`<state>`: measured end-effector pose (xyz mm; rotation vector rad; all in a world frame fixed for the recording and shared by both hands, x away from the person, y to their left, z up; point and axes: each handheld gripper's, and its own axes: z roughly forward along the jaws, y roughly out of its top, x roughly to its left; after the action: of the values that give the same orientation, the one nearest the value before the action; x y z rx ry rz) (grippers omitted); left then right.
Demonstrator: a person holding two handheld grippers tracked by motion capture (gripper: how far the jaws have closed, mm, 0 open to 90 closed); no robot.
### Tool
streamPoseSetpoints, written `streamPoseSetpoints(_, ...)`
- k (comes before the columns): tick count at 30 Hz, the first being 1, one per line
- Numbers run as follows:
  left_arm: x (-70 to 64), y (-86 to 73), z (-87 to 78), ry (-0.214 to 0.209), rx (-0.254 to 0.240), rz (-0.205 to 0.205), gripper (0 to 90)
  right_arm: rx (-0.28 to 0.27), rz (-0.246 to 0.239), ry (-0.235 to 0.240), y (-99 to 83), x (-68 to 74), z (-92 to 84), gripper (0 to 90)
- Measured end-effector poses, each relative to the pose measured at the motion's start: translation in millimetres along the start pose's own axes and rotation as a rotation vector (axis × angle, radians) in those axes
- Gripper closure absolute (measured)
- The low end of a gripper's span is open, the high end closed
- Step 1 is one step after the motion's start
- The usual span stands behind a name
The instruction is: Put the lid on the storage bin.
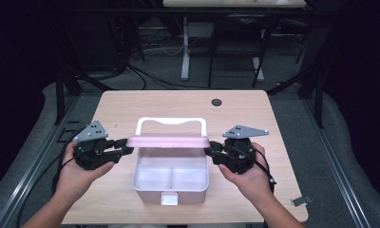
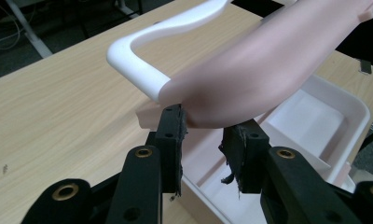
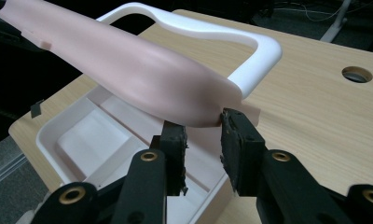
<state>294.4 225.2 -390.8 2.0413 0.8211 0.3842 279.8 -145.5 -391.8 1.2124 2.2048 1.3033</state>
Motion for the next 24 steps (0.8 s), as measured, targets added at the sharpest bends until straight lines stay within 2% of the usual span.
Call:
streamPoseSetpoints(2,-1.1,-3.9,-0.2,-0.008,0.001,-0.001,68.0,0.007,0.005,0.022,-3.8,0.0,-1.3,70.9)
streamPoseSetpoints(3,-1.7,-6.0,-0.8,-0.010,0.004,0.003,68.1,0.011,0.002,0.001,-4.8,0.7,-1.7,71.1)
streamPoseSetpoints(6,-3.1,-10.5,-0.9,-0.014,-0.005,-0.001,68.6,0.007,0.007,0.024,-8.8,1.0,-3.3,71.2)
streamPoseSetpoints(11,-5.8,-15.8,-1.2,-0.018,-0.012,-0.006,68.6,0.000,0.001,0.034,-14.4,2.5,-6.1,71.1)
streamPoseSetpoints(13,-6.3,-18.0,-1.3,-0.022,-0.009,-0.012,68.5,0.009,-0.001,0.022,-16.6,3.4,-6.5,71.2)
streamPoseSetpoints(16,-7.4,-21.1,-1.6,-0.026,-0.008,-0.017,68.3,0.010,0.001,0.040,-20.7,3.3,-7.4,71.5)
streamPoseSetpoints(17,-8.0,-22.4,-1.7,-0.027,-0.009,-0.018,68.3,0.013,0.002,0.026,-22.1,3.9,-8.0,71.7)
streamPoseSetpoints(19,-8.9,-24.0,-2.0,-0.026,-0.005,-0.015,68.3,0.006,0.010,0.066,-25.6,3.1,-9.0,72.2)
streamPoseSetpoints(20,-9.4,-24.8,-1.6,-0.022,-0.005,-0.012,68.4,0.017,0.006,0.001,-26.9,5.1,-9.3,72.6)
streamPoseSetpoints(21,-9.8,-25.6,-1.7,-0.022,-0.002,-0.009,68.5,0.006,0.009,0.039,-28.5,3.7,-9.2,73.1)
streamPoseSetpoints(24,-10.2,-27.9,-1.5,-0.022,0.007,-0.006,69.3,0.016,0.024,0.042,-31.6,2.1,-9.6,74.8)
